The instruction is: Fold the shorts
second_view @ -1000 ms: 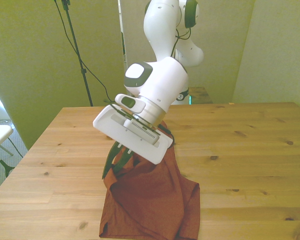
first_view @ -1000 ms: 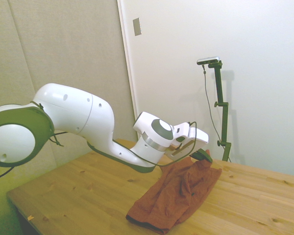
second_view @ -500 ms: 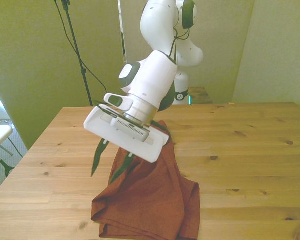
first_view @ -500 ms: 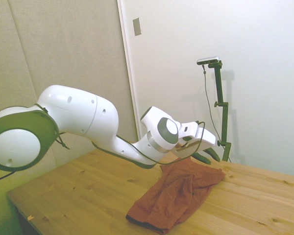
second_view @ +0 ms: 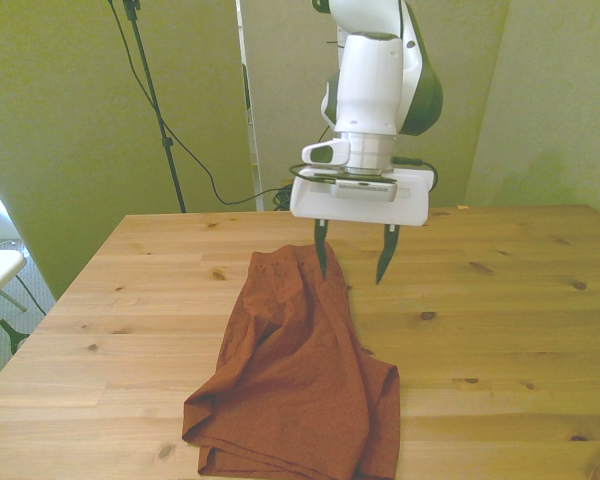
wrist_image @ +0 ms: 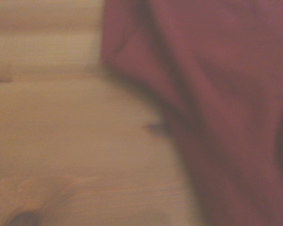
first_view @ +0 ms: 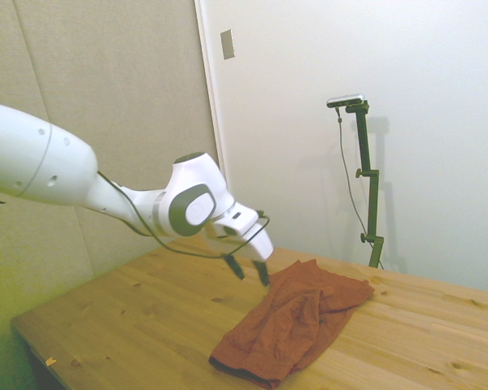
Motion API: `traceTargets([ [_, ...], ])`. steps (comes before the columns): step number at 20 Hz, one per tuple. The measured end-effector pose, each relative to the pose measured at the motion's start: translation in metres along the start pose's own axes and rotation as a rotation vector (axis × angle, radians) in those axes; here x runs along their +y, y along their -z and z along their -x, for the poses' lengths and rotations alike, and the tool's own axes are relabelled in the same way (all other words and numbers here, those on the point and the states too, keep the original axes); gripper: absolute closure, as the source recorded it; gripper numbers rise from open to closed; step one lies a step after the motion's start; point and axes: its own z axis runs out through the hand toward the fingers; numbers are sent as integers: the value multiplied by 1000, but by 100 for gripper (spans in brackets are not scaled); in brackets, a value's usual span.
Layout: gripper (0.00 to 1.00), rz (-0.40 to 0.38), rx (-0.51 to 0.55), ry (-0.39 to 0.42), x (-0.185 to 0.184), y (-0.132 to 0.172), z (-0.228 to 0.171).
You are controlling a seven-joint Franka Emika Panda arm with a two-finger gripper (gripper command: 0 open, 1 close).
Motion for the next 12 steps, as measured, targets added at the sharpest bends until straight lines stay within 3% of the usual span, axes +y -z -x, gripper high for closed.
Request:
traceTargets([
  [4,0,-73,-157,52,11,-13,38],
  [6,0,-110,-181,74,24,5,46],
  [12,0,-109,-184,109,71,75,98],
])
